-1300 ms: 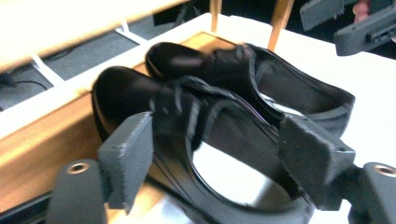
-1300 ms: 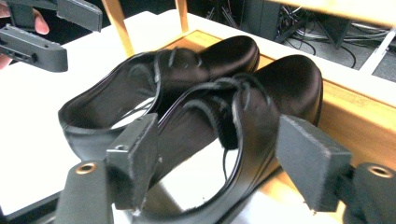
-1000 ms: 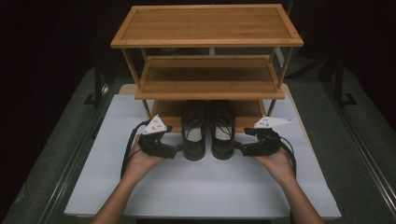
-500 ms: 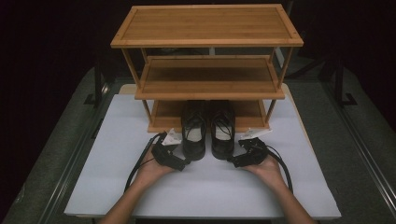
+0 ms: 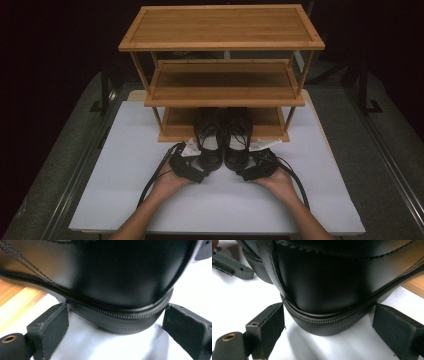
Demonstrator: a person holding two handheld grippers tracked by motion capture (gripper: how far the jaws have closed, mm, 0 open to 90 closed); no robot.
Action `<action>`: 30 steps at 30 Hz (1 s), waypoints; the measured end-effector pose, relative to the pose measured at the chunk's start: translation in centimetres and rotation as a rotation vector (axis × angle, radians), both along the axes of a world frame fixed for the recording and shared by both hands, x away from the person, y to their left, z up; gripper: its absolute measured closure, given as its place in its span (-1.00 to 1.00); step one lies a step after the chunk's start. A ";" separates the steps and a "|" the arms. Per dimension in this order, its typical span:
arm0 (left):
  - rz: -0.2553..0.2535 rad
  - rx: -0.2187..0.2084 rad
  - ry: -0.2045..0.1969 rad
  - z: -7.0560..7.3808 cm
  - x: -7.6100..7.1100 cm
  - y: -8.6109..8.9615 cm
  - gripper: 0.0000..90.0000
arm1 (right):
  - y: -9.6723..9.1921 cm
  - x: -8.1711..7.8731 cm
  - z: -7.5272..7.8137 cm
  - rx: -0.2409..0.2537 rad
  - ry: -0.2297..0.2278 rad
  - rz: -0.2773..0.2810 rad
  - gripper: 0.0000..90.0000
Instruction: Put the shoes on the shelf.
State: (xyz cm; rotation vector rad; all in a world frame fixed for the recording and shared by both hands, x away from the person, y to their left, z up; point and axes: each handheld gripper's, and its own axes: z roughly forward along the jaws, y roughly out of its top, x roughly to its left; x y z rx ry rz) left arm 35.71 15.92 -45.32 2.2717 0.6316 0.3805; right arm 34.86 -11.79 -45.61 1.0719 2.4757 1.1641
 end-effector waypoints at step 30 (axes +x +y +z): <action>0.026 -0.094 0.080 2.4 3.6 0.2 -0.83 | -0.5 3.0 2.3 0.072 0.020 -0.026 -0.72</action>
